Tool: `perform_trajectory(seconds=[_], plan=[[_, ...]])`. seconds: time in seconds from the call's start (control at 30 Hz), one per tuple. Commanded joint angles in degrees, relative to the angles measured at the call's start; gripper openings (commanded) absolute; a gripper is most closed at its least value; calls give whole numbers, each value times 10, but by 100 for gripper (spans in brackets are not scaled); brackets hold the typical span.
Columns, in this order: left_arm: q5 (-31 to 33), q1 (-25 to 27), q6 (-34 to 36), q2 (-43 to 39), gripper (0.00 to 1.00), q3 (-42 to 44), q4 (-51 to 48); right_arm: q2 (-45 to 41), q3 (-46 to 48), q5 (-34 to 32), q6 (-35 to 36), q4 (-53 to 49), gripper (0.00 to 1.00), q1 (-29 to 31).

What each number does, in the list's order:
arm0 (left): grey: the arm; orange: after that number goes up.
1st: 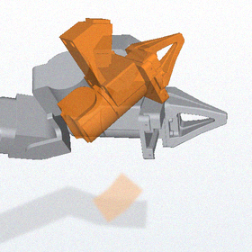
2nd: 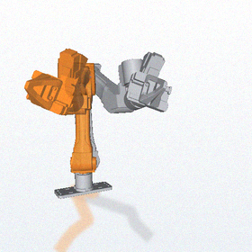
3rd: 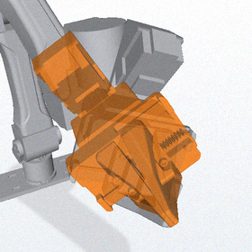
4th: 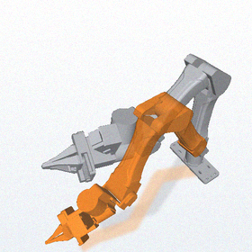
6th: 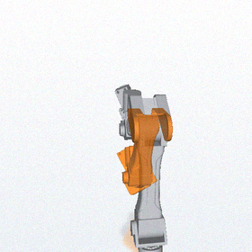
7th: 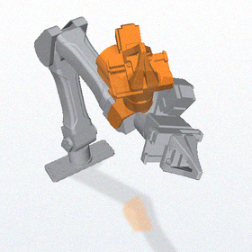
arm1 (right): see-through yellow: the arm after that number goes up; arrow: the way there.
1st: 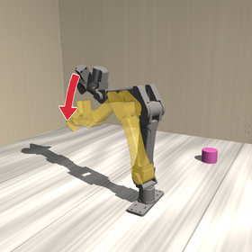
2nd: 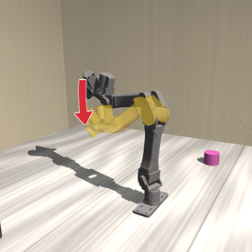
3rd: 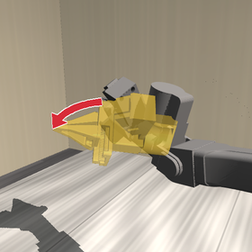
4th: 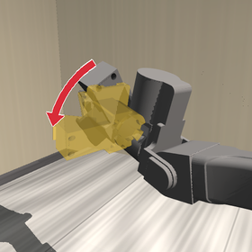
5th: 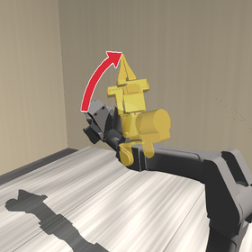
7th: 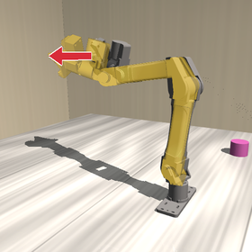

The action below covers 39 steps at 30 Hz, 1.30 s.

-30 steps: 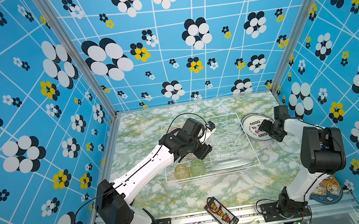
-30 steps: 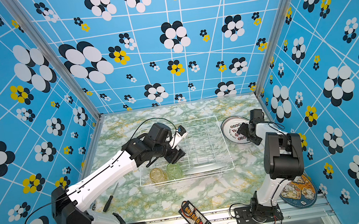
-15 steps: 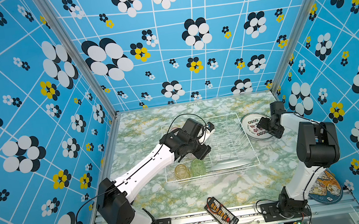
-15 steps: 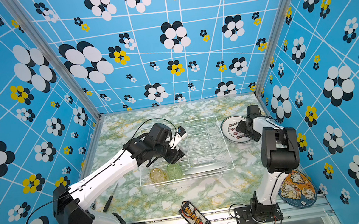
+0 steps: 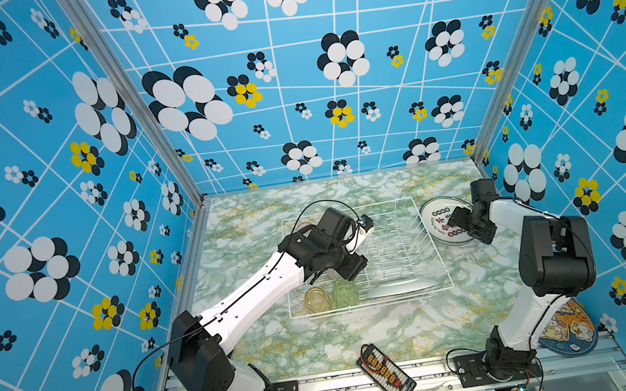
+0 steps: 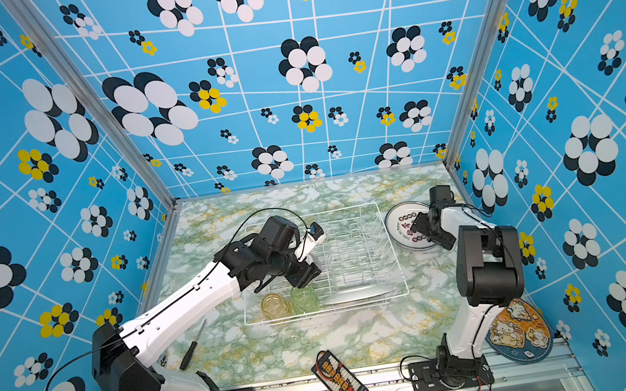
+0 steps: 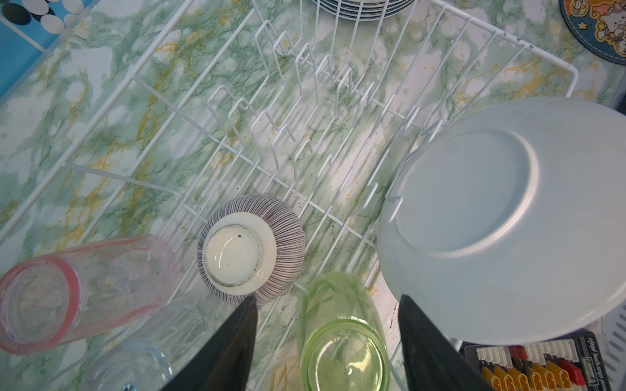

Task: Unload the mixed dishes from the dish rack
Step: 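Open the right gripper and raise it off the stacked plate, then close the left gripper on the green-rimmed white plate's edge in the rack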

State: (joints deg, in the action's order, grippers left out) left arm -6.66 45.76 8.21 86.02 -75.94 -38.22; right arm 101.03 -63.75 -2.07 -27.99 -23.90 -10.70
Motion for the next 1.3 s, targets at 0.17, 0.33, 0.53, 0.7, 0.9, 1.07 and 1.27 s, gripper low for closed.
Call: perform_trajectory(seconds=[0.17, 0.33, 0.53, 0.7, 0.9, 1.07, 1.27], plan=[[1, 11, 7, -33, 67, 15, 4, -169, 40, 40, 34, -8, 94, -31], [15, 39, 11, -38, 62, 3, 3, -313, 73, 66, 61, -30, 93, -32], [47, 85, 6, -28, 58, -18, -25, -503, 163, 140, 50, -69, 92, -3], [67, 140, 23, -11, 58, -39, -67, -596, 216, 132, 39, -109, 92, 21], [98, 211, 42, -16, 57, -45, -73, -621, 243, 146, 28, -105, 92, 21], [99, 244, 50, -24, 48, -40, -53, -605, 250, 170, 12, -79, 92, 22], [96, 248, 62, 25, 27, -70, -69, -607, 253, 172, 2, -66, 92, 24]])
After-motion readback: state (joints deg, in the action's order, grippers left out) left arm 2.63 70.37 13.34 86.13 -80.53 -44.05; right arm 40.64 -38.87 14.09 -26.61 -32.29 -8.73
